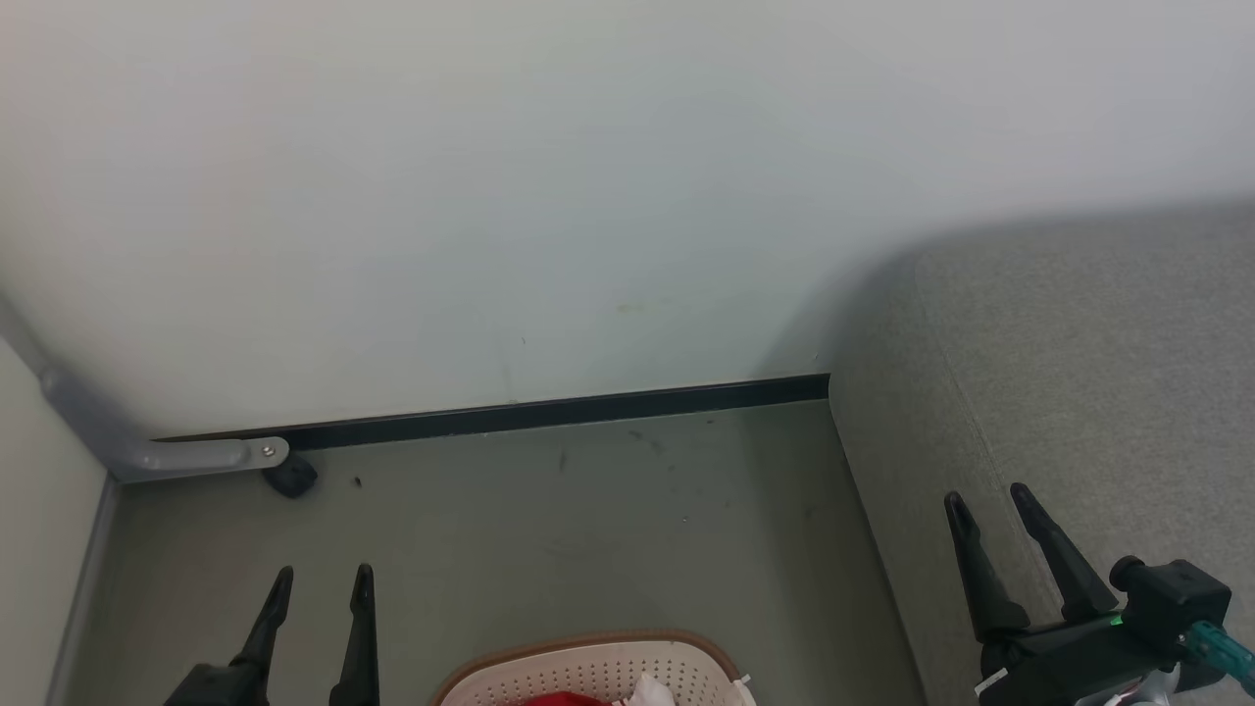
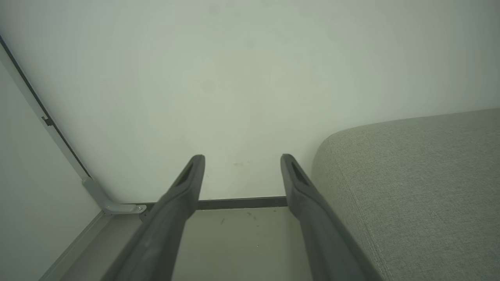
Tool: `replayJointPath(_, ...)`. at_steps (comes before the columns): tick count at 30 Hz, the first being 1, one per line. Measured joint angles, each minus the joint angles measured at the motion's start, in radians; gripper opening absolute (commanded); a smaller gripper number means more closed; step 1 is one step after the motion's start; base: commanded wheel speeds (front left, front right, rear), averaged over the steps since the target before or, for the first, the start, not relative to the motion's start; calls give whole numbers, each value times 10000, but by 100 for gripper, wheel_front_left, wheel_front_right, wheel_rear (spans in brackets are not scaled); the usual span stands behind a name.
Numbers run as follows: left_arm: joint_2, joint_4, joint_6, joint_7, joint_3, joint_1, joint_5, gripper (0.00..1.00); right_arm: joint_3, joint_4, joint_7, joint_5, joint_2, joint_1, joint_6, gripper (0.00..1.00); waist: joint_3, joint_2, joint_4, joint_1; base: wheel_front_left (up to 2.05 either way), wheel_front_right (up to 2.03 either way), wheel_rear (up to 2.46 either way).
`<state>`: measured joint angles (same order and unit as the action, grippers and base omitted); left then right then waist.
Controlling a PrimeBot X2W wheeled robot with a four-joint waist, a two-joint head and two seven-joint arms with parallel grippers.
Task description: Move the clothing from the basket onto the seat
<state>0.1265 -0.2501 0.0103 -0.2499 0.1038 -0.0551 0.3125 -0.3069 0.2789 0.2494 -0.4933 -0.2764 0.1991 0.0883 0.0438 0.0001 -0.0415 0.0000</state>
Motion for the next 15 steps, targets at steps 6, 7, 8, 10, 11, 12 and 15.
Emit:
replayJointPath(6, -81, -272, 230, 0, 113, -25, 21, 100, 42, -58, 0, 10, 15, 4, 17, 100, 295, -1, -136, 0, 0, 0, 0)
replayJointPath(7, -115, -299, 257, 0, 155, -39, 25, 100, 54, -77, 0, 10, 17, 3, 42, 100, 362, 0, -154, 0, 0, 0, 0)
replayJointPath(8, -148, -314, 265, 0, 217, -55, 25, 100, 63, -105, 0, 10, 25, 3, 59, 100, 434, 0, -172, 0, 0, 0, 0)
replayJointPath(10, -217, -393, 347, 0, 303, -138, 25, 100, 90, -138, 0, 12, 56, 6, 86, 100, 590, 0, -205, 0, 0, 0, 0)
replayJointPath(11, -224, -451, 351, 0, 324, -239, 25, 100, 113, -142, 0, 12, 65, 12, 86, 100, 672, -1, -222, 0, 0, 0, 0)
replayJointPath(12, -222, -500, 355, 0, 324, -343, 23, 100, 142, -144, 0, 12, 73, 18, 86, 100, 760, -1, -240, 0, 0, 0, 0)
replayJointPath(15, -221, -763, 433, 0, 382, -633, 15, 100, 192, -157, 0, 12, 115, 175, 92, 100, 1026, 0, -292, 1, 0, 0, 0)
